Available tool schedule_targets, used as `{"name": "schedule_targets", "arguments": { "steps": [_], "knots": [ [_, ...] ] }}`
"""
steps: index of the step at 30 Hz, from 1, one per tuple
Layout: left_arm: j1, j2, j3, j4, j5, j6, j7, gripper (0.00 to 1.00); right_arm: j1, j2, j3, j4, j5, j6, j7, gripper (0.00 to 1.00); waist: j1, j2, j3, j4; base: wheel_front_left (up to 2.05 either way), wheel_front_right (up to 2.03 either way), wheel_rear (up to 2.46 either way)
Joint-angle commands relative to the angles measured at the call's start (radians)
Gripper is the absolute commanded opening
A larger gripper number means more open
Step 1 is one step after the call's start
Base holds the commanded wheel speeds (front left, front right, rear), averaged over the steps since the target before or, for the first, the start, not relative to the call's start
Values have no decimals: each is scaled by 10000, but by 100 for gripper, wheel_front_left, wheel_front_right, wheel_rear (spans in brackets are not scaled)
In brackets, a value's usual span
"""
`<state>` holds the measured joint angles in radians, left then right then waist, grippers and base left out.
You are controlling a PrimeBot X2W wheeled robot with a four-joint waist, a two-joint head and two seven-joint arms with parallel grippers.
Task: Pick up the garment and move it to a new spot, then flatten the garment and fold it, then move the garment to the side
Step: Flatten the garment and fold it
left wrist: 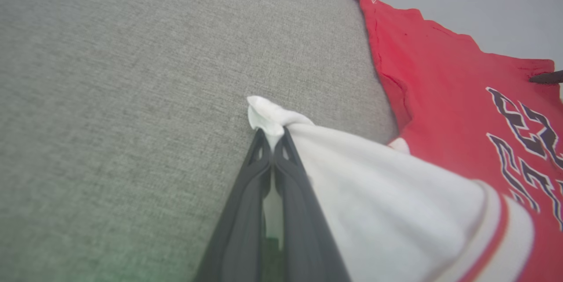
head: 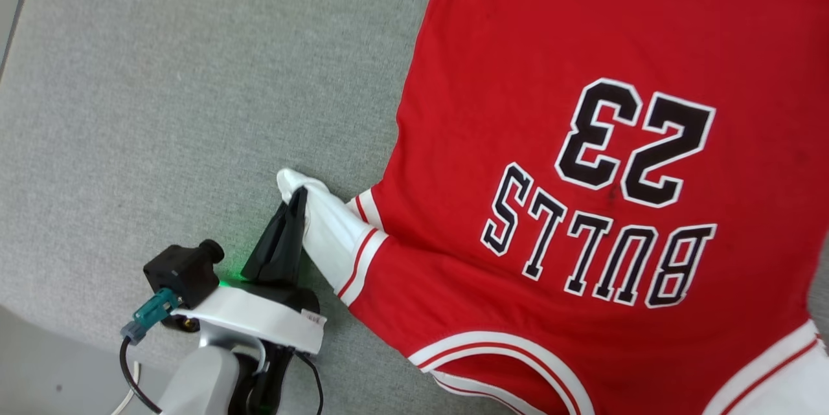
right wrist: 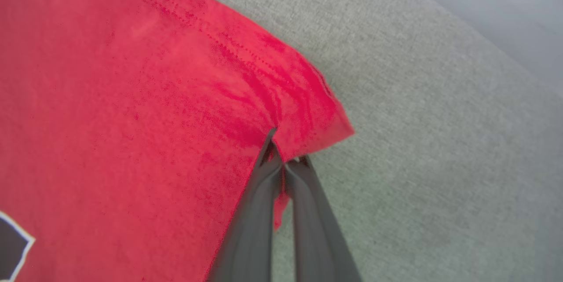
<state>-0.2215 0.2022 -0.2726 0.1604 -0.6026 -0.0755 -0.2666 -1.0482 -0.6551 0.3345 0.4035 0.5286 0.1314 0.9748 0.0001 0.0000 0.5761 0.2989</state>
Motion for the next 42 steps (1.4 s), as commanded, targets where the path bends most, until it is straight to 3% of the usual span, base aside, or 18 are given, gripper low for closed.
{"name": "schedule_targets", "arguments": {
  "steps": [1,12,22,34,42],
  "knots": [
    [204,39,44,74,23,26,41,0,134,10,22,40,104,-15,-128,0,-1,0,-341,-195,0,0,0],
    [1091,528,304,-149,-108,328,249,0,1918,-1066,945,-1047,1300,-15,-1641,0,-1,0,-2204,-917,0,0,0],
    [2030,888,484,-810,-225,748,570,0,5026,-1884,527,-2169,2225,-15,-2676,0,-1,0,-3318,-1473,0,0,0],
    [2756,1158,672,-1351,-334,1085,771,0,9219,-1527,-516,-2797,2602,-15,-3065,0,-1,0,-3981,-1976,0,0,0],
    [2929,1229,709,-1460,-395,1144,779,0,11614,-880,-1065,-2968,2621,-13,-2714,0,-1,0,-4052,-2052,0,0,0]
  ]
}}
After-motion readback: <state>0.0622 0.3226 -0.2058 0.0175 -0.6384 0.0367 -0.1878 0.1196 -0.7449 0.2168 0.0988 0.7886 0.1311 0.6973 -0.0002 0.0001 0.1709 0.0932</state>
